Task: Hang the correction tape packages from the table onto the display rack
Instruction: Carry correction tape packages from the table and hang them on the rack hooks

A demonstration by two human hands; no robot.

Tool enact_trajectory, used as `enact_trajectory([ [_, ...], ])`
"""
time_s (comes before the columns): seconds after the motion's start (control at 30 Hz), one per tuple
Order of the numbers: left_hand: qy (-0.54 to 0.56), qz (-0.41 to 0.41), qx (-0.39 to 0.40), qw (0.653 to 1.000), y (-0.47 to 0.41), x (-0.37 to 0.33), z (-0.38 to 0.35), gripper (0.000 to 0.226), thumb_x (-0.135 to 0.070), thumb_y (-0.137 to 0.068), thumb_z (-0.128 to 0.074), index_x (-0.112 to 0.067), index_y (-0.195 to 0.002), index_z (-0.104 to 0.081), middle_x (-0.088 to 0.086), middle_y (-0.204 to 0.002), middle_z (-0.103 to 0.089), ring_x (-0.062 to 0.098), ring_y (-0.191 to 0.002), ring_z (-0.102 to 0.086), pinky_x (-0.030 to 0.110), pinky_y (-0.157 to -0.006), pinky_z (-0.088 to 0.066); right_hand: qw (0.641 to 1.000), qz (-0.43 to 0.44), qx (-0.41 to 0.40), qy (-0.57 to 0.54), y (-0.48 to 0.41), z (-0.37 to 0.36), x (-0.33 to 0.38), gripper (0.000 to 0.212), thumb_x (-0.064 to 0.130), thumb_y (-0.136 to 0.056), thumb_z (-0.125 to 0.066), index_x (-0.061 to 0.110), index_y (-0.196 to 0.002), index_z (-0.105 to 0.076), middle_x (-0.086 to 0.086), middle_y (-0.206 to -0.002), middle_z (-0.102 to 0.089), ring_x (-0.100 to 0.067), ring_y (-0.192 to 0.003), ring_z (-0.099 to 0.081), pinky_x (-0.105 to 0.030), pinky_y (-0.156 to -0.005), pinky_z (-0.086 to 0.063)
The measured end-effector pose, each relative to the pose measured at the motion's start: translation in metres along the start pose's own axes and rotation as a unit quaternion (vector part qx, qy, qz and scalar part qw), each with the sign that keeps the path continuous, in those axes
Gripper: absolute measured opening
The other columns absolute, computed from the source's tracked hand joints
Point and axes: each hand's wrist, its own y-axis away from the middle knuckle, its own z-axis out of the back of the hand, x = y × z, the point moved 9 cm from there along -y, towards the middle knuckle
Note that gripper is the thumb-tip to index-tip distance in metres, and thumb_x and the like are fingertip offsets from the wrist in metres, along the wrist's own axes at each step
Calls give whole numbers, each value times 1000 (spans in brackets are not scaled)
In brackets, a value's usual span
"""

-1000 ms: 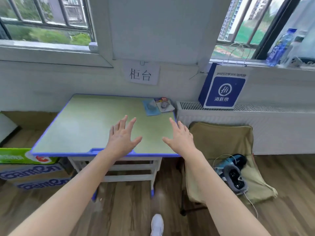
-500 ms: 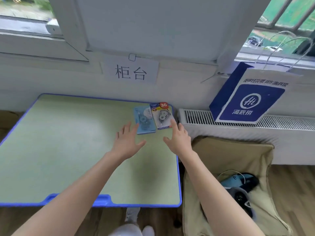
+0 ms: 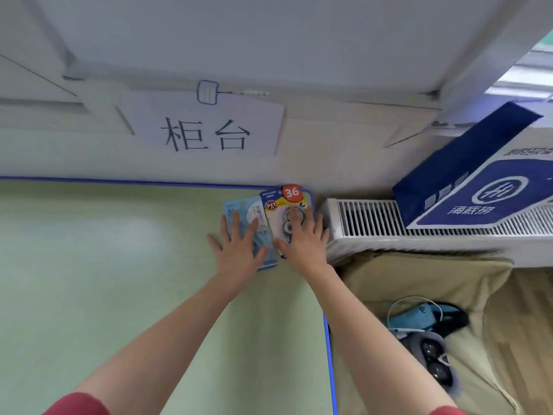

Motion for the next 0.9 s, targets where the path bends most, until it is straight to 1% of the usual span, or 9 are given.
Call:
enact_trajectory([
  [0.13, 22, -17, -47, 998, -5, 7, 1, 55, -32, -98, -38, -26, -150, -21, 8, -159, 11, 31, -145, 12, 51, -115, 1, 1000, 4, -10, -23, -8, -6, -6, 94, 66, -81, -54, 28, -152, -5, -8, -160, 5, -36, -145, 0, -51, -114, -8],
  [0.23, 46, -26, -80, 995, -3, 14, 6, 53, -25, -96, -40, -21, -147, -29, 8, -159, 4, 32, -145, 8, 46, -117, -1, 998, 3, -37, -42, -9, -3, -7, 96, 65, -78, -59, 27, -151, -11, -10, -159, -1, -35, -145, -5, -48, -113, -13],
  [0.3, 60, -27, -87, 994, 0, 18, 7, 55, -29, -96, -42, -21, -148, -28, 8, -159, 3, 32, -145, 7, 42, -118, 0, 997, -3, -50, -51, -6, -1, -5, 95, 62, -78, -62, 25, -151, -13, -12, -159, -5, -34, -144, -8, -48, -112, -17],
  [0.4, 39, -18, -78, 996, 1, 23, 4, 68, -48, -94, -45, -24, -151, -16, 7, -159, 9, 31, -145, 9, 37, -116, 4, 996, -14, -66, -51, 1, 0, -3, 91, 57, -82, -60, 21, -151, -14, -14, -157, -9, -33, -143, -11, -47, -110, -21],
  [0.47, 30, -18, -79, 996, 2, 22, 4, 71, -50, -94, -45, -23, -151, -15, 8, -159, 9, 31, -145, 6, 37, -117, 2, 996, -23, -71, -50, 6, 1, -5, 88, 55, -83, -60, 20, -150, -16, -15, -156, -10, -32, -142, -15, -46, -110, -21],
  [0.57, 40, -28, -81, 996, 7, 19, 6, 66, -43, -94, -48, -20, -150, -21, 10, -159, 2, 30, -145, 0, 37, -117, -1, 996, -30, -70, -52, 17, 1, -9, 89, 52, -82, -62, 20, -150, -15, -15, -156, -12, -33, -140, -18, -46, -110, -21],
  [0.7, 98, -25, -95, 990, 24, 22, 12, 66, -31, -86, -61, -15, -145, -36, 11, -157, -12, 29, -144, -12, 37, -114, -7, 995, -19, -79, -56, 39, 4, -14, 87, 49, -82, -64, 21, -150, -17, -13, -155, -14, -30, -140, -20, -43, -109, -23],
  [0.83, 87, -25, -95, 991, 60, 23, 11, 72, -42, -74, -44, -17, -141, -42, 6, -157, -15, 27, -143, -16, 37, -111, -11, 994, -8, -90, -53, 72, 4, -20, 83, 49, -82, -61, 21, -148, -20, -12, -155, -16, -30, -139, -21, -43, -105, -28],
  [0.9, 93, -27, -104, 990, 82, 23, 9, 71, -41, -74, -45, -17, -141, -43, 6, -157, -15, 26, -142, -18, 37, -111, -11, 994, -1, -93, -58, 91, 3, -22, 81, 49, -82, -61, 21, -148, -21, -11, -155, -17, -29, -139, -22, -42, -104, -29],
])
